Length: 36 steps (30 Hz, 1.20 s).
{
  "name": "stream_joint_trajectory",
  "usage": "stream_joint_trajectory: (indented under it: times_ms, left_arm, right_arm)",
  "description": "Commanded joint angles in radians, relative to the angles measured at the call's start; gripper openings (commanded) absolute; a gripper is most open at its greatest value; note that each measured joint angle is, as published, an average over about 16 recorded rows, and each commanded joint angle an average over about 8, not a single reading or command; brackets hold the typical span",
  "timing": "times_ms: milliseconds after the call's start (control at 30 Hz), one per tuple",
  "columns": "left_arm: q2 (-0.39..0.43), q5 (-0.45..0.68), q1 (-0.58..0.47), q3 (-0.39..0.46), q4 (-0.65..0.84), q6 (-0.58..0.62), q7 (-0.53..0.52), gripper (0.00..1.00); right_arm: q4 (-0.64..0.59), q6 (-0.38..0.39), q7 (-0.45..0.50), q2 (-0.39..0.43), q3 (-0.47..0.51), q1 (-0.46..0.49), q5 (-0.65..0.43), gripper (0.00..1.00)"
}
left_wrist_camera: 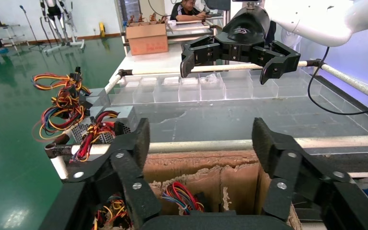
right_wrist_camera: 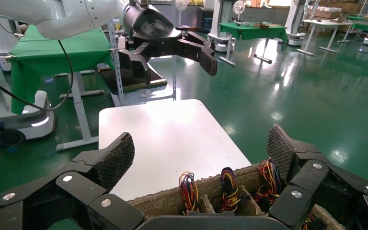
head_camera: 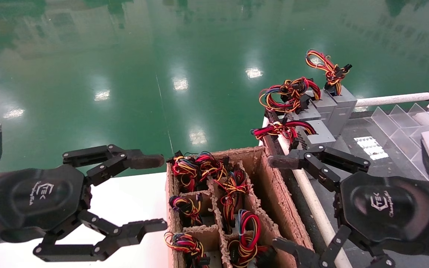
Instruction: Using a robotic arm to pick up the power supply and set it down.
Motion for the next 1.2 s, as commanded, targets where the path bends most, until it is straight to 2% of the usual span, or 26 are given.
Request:
stream_joint_trajectory:
  times_ms: [33,467,733,933,1200]
  left_arm:
    - [0.0,0.0,0.0,0.0,0.0,0.0,0.0,0.0]
    - [0.0,0.0,0.0,0.0,0.0,0.0,0.0,0.0]
    - [0.0,0.0,0.0,0.0,0.0,0.0,0.0,0.0]
    - [0.0,0.0,0.0,0.0,0.0,0.0,0.0,0.0]
    - [0.0,0.0,0.0,0.0,0.0,0.0,0.0,0.0]
  right_arm:
    - [0.0,0.0,0.0,0.0,0.0,0.0,0.0,1.0]
    - [-0.003,0.001,0.001,0.0,-0.001,0.0,-0.004,1.0]
    - [-0.043,0.027,-0.004,-0.009,-0.015,0.004,-0.044,1.0]
    - [-0.1,0.066,0.004,-0.045,-0.06,0.035,-0.138,1.0]
    - [-0.156,0.086,0.016,-0.126,-0.176,0.135,-0.359,1.0]
